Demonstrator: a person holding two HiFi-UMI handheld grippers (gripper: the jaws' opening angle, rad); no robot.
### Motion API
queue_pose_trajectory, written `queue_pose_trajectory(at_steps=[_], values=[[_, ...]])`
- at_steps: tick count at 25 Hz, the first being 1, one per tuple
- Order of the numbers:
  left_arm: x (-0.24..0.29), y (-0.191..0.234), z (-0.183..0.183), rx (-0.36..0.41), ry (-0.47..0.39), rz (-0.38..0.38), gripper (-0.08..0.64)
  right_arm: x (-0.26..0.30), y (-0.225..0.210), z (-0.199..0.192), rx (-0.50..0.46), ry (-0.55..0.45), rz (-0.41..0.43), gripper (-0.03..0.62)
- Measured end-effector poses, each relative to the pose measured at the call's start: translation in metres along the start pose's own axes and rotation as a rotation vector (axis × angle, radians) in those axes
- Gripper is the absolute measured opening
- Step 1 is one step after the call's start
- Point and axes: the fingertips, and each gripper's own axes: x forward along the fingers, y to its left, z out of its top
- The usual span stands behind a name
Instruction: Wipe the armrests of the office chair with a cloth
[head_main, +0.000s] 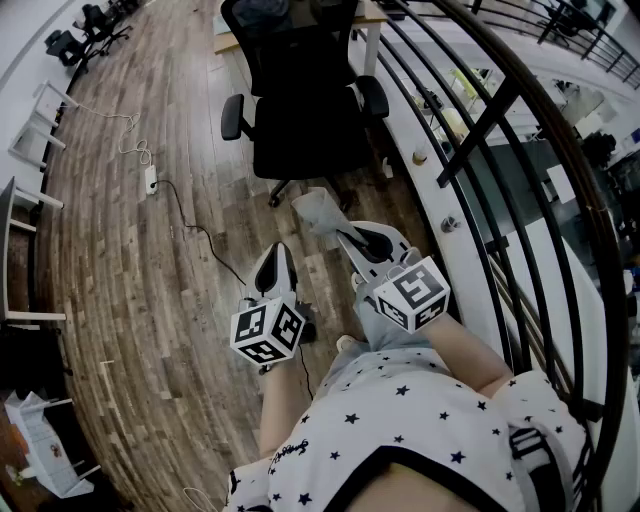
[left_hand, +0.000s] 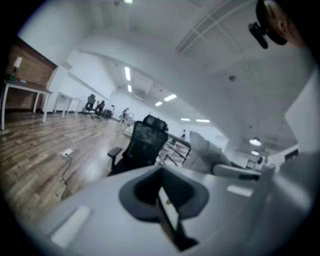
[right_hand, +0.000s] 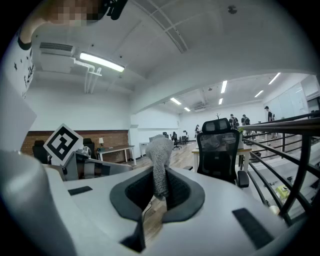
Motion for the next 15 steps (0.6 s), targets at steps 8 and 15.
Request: queue_pose_trajectory(at_steps=[8,15], values=[[-0.014,-0.038,-0.014,0.002,-0.032,0.022,0.005,-0.04,-0.013,0.0,0.035,-0.014,0.029,0.034],[0.018,-0.049,-0.003,-0.003,-0.058,0.071,0.005,-0.028,-0.054,0.012,0.018,-0.028,0.094,0.034]])
